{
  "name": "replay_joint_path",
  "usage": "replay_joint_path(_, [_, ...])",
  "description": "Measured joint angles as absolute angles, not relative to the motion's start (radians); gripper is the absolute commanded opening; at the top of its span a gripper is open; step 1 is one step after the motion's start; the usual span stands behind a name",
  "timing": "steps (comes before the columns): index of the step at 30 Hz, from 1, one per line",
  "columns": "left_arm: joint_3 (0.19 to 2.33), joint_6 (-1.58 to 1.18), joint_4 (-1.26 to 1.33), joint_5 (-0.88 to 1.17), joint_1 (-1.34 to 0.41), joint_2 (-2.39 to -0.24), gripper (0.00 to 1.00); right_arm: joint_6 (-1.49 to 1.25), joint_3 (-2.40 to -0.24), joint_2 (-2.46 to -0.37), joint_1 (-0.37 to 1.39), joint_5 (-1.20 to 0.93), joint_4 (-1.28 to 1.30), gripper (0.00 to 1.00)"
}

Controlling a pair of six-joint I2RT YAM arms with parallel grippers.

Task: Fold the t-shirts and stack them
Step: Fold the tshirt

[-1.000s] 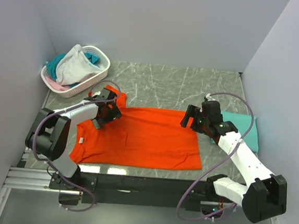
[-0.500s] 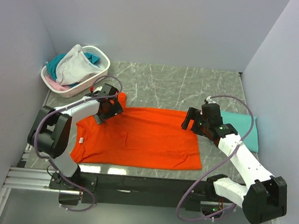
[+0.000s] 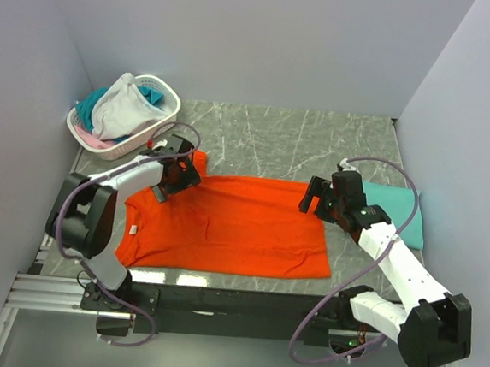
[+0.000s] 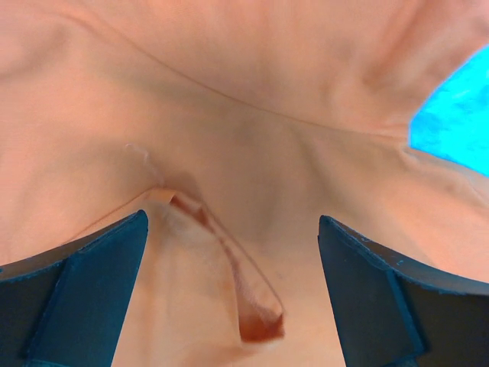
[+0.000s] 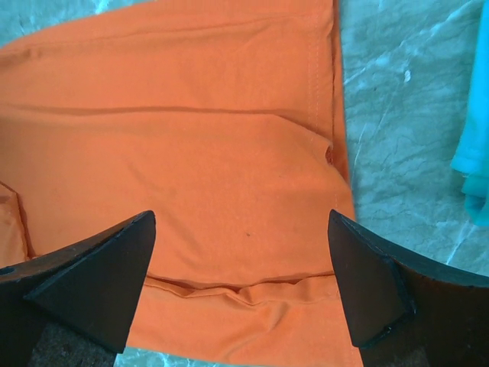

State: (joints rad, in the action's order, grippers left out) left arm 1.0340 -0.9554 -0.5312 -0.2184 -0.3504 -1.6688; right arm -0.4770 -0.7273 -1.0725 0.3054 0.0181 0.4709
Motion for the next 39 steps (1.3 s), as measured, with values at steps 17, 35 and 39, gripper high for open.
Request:
replay_joint_path(17, [1.437,-0.918,-0.606,-0.397,-0.295,-1.789,0.99,-0.462,-0.727,-1.009,0.305,0.041,0.462,1.00])
replay_joint_path(35, [1.726,-0.801,-0.523,-0.490,-0.226,-2.165,0.66,-0.450,-0.727,-1.009,0.302,0.040,0.455,1.00])
replay_joint_path(39, [1.776,-0.788,-0.511,-0.499,-0.225,-2.217,0.57,-0.450,-0.727,-1.009,0.302,0.040,0.455,1.00])
